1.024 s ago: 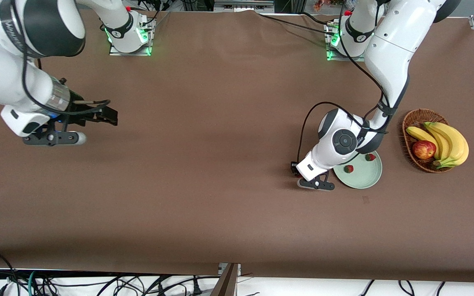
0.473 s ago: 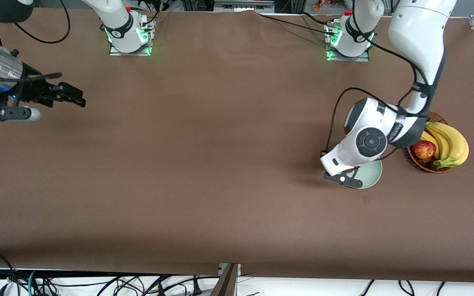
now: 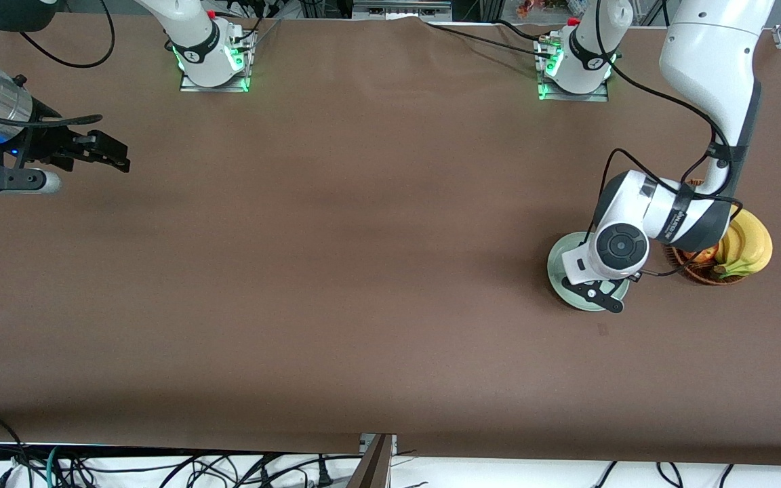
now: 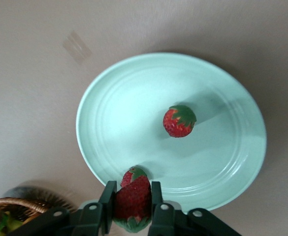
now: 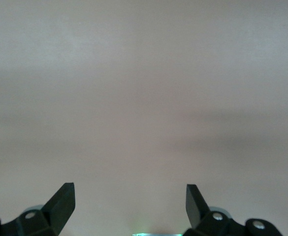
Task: Collect all strawberries into plate
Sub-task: 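Lower the third strawberry onto the plate and open the left gripper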
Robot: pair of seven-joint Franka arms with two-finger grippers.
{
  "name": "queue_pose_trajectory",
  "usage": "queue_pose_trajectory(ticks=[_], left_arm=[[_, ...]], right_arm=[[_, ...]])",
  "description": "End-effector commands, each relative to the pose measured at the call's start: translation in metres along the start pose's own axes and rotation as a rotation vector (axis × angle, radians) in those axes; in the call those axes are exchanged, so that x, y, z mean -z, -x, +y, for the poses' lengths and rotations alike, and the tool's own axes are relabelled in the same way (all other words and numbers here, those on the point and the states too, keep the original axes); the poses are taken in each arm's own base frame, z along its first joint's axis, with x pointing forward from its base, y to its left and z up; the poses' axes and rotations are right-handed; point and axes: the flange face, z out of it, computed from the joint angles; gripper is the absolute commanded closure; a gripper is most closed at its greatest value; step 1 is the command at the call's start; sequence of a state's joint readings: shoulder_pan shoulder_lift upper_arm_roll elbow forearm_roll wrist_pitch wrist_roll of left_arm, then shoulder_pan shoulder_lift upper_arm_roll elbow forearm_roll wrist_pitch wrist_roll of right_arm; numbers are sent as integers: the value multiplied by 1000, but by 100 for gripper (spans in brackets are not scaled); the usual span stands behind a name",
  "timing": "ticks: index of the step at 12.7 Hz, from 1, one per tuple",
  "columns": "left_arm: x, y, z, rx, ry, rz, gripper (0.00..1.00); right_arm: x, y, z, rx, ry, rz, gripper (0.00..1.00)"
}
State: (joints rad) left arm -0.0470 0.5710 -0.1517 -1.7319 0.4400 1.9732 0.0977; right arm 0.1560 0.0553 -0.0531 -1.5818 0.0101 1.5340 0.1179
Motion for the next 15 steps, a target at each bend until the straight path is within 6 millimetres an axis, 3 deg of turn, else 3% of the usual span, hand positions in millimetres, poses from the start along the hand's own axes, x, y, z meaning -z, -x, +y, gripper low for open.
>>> queue_pose_trajectory(ticks=[1, 3, 5, 7, 8, 10, 12, 15], left_arm=[[1, 1, 6, -6, -18, -14, 0], [8, 1, 4, -2, -23, -4, 0], [42, 8, 8, 4, -37, 2, 0], [94, 18, 10, 32, -47, 50, 0], [116, 23, 4, 51, -21, 72, 0], [174, 35, -3, 100, 77, 131, 0], [236, 51, -24, 158, 136, 181, 0], [284, 83, -56, 216, 189, 201, 0]], right_arm=[[22, -3, 5, 5, 15, 48, 1], [26, -6, 4, -6, 27, 65, 1], [40, -7, 7, -8, 25, 102, 1], [51, -10, 13, -22, 5, 137, 1], [29, -20, 0, 2, -22, 93, 1], [31, -21, -8, 15, -18, 102, 1], [29, -20, -9, 15, -18, 88, 1], [31, -21, -6, 2, -11, 104, 1]])
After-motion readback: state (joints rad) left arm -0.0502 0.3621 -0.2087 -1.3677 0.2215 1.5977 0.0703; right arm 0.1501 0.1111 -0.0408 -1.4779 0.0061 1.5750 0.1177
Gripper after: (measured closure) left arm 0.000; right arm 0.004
